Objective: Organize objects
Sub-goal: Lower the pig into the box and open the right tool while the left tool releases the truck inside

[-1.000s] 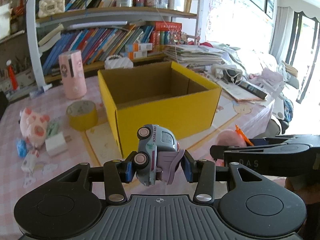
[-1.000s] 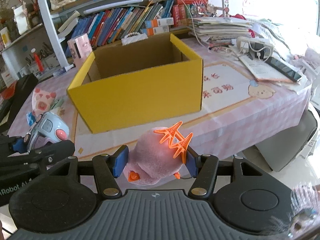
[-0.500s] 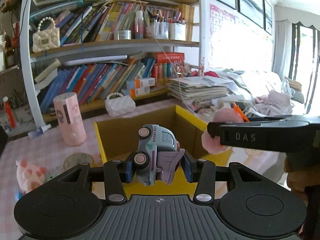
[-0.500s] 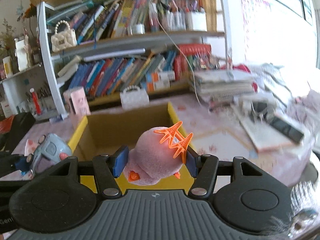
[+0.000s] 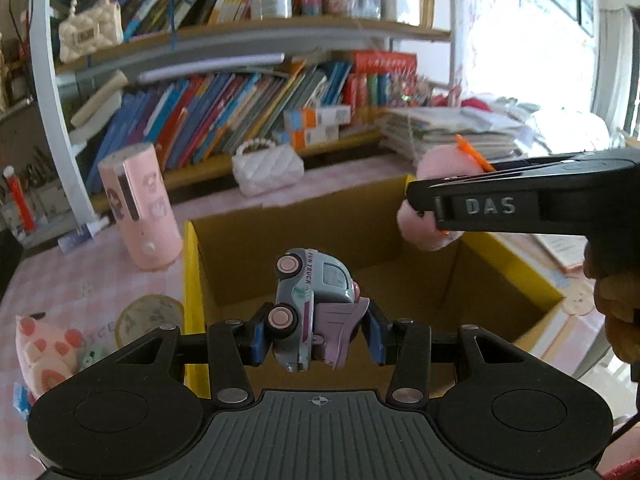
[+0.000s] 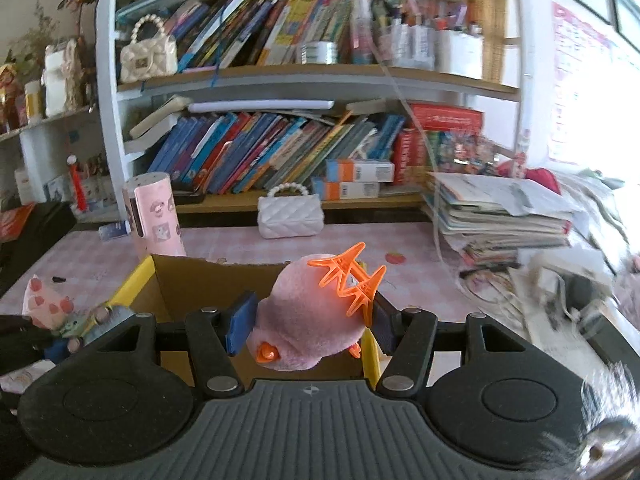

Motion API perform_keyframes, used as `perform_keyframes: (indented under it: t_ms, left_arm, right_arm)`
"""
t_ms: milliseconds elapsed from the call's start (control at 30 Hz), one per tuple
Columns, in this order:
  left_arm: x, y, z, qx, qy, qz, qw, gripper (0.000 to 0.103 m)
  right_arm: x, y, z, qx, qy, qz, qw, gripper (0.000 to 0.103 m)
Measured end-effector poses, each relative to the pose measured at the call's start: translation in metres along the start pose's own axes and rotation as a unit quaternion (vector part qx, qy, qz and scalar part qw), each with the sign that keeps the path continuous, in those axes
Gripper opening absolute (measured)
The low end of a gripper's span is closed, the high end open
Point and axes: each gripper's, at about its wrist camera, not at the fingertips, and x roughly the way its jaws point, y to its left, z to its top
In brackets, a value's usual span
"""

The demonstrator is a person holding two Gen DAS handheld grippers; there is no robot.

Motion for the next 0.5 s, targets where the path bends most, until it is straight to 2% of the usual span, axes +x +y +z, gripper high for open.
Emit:
perform_keyframes:
  t_ms: [233, 500]
  left_arm:
    - [0.029, -0.001, 0.002, 0.011, 0.040, 0.024, 0.9989, 0.045]
    - [0.045, -0.005, 0.001, 0.014, 0.065, 0.025, 0.9975, 0.042]
  right_arm:
    - [0.054, 0.011, -0.002, -0.066, 0.071, 0.037, 0.995, 0.057]
    - [0.088, 0.023, -0.011, -0.134, 0.156, 0.077, 0.976, 0.057]
